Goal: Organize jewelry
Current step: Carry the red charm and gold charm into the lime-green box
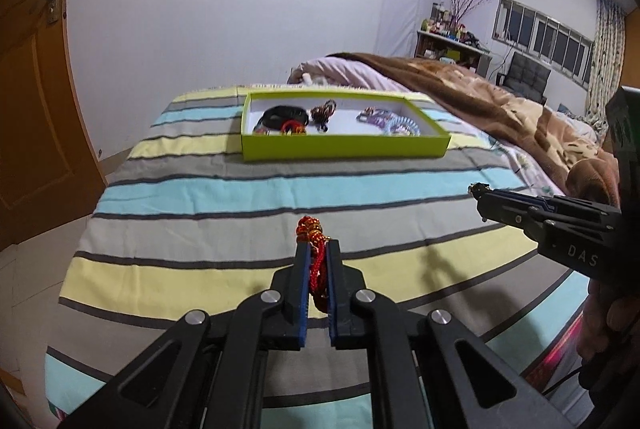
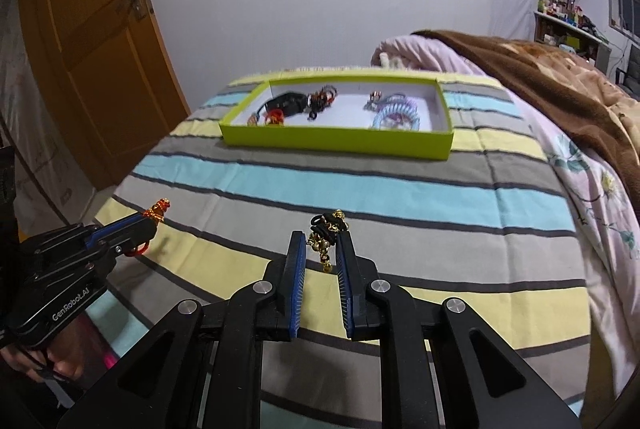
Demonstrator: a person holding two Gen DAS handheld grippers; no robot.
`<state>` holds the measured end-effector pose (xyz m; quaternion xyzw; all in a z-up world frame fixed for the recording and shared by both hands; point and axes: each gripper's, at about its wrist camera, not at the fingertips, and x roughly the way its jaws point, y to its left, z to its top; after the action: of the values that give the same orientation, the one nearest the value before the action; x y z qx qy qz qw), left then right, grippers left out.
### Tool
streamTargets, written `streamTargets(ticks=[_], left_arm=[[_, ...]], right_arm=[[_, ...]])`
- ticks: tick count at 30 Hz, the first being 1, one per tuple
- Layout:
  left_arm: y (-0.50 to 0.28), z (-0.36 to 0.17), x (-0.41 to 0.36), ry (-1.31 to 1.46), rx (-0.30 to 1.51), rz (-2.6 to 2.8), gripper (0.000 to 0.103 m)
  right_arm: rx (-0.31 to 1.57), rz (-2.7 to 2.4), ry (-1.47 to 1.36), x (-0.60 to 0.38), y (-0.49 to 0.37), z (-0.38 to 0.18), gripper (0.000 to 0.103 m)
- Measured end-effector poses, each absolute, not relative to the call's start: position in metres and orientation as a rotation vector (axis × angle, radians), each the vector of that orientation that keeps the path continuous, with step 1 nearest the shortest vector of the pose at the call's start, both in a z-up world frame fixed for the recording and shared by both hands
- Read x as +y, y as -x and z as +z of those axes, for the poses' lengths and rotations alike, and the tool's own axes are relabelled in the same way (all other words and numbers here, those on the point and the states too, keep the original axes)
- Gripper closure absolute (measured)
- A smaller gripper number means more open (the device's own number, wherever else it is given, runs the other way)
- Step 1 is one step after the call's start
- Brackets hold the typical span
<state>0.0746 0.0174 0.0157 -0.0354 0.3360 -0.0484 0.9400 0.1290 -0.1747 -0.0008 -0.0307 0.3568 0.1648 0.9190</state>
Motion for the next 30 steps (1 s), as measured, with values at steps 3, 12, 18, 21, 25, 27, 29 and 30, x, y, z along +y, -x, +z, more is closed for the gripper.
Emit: streamTargets(ticks=[3,12,18,21,25,27,29,30], left_arm=[[-0.073,0.023,0.014,0.072,0.668,-0.103,0.096],[-0.078,0.040,0.005,0.069,0.623,-0.123,0.096],[-0.093,0.047,0.003,0.071,0.612,-0.135,0.096],[-0.105,0.050,0.004,0.077,0.612,-0.141,0.096],[-0.121,0.051,0.002,0.059,0.609,-0.146,0.096],[-0.130,0.051,0.002,0.052,0.609,-0.148,0.096],[-0.139,0.051,0.002,0.045,0.610,-0.148,0.096],[-0.145,0.051,0.002,0.044,0.612,-0.151,0.096]], right_arm=[[0.709,0.337,0.060,-0.176,-0.123,0.008,0.087],[0.668,0.326,0.064,-0.181,-0.119,0.022,0.087],[0.658,0.320,0.074,-0.181,-0.129,0.027,0.087],[0.655,0.320,0.079,-0.181,-0.136,0.030,0.087],[0.643,0.323,0.091,-0.178,-0.150,0.035,0.087],[0.639,0.326,0.096,-0.176,-0.159,0.038,0.087],[0.638,0.330,0.094,-0.174,-0.168,0.039,0.087],[0.635,0.332,0.094,-0.173,-0.173,0.040,0.087]])
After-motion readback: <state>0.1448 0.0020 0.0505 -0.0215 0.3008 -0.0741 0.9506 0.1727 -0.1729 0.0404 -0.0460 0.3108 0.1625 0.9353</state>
